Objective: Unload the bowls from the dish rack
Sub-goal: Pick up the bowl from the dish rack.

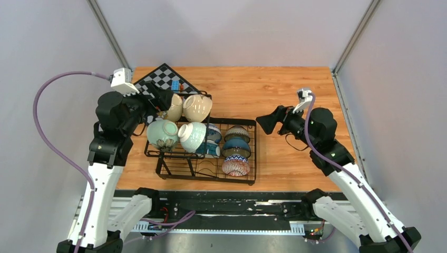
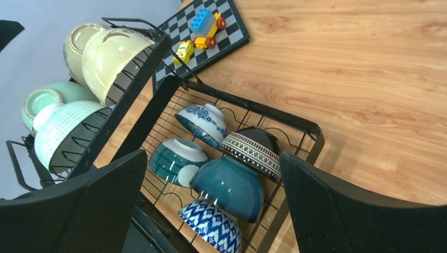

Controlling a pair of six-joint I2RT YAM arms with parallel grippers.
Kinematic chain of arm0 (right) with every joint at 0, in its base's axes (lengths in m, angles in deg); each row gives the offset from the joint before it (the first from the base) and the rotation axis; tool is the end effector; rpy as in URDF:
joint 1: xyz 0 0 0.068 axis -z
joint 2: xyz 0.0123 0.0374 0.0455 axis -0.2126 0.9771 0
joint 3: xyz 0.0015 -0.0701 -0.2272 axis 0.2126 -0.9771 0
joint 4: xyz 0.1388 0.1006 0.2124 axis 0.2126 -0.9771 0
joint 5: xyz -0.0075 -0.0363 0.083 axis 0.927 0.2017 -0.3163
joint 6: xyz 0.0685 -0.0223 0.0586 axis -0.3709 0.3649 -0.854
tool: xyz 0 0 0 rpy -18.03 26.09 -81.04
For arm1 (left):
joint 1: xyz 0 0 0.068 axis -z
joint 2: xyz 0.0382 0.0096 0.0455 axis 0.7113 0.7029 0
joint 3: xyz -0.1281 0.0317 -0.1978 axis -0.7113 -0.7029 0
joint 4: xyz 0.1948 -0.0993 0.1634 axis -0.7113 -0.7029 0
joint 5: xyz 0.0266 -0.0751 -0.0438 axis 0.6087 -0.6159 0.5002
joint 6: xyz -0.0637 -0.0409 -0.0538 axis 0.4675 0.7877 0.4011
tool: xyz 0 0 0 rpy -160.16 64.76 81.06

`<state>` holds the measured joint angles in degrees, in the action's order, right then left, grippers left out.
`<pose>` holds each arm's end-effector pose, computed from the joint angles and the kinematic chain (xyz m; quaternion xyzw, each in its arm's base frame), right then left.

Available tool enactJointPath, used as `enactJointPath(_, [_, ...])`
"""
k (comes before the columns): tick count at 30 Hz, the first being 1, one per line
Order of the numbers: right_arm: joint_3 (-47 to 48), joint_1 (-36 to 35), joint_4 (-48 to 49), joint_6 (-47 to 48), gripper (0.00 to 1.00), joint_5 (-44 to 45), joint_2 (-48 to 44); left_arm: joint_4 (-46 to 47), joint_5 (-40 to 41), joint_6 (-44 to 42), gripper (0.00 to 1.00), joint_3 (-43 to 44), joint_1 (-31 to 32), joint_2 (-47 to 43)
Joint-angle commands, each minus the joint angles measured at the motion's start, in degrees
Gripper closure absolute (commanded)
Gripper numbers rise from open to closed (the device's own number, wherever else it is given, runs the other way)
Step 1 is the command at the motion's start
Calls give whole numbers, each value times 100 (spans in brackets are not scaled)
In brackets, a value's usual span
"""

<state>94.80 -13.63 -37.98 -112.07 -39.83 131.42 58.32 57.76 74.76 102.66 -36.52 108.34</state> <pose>0.2304 0.1345 0.3425 -0.0757 0.7211 0.3846 0.5712 0.2425 -0.0445 0.4046 -0.0918 0.7452 -0.2316 0.6186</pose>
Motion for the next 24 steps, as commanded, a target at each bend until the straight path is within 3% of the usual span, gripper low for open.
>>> enactJointPath(1, [-69,-89,-57,-99,1,-73,-114,-141,300,-13,0,67,23,-167])
enactJointPath(9, [-438,-87,-30,-345,3,1150,-757,434,-193,317,0,-128,23,-173])
enactJointPath(14, [-441,-89,16,26,1,396,-827,1218,221,678,0,-746,23,-482])
enactJointPath(18, [-368,-88,45,-19,1,-3,-614,1081,64,367,0,-639,23,-453])
enactJointPath(24, [-9,-229,1322,-980,14,-1588,325,1002,-263,110,0,-786,23,-555])
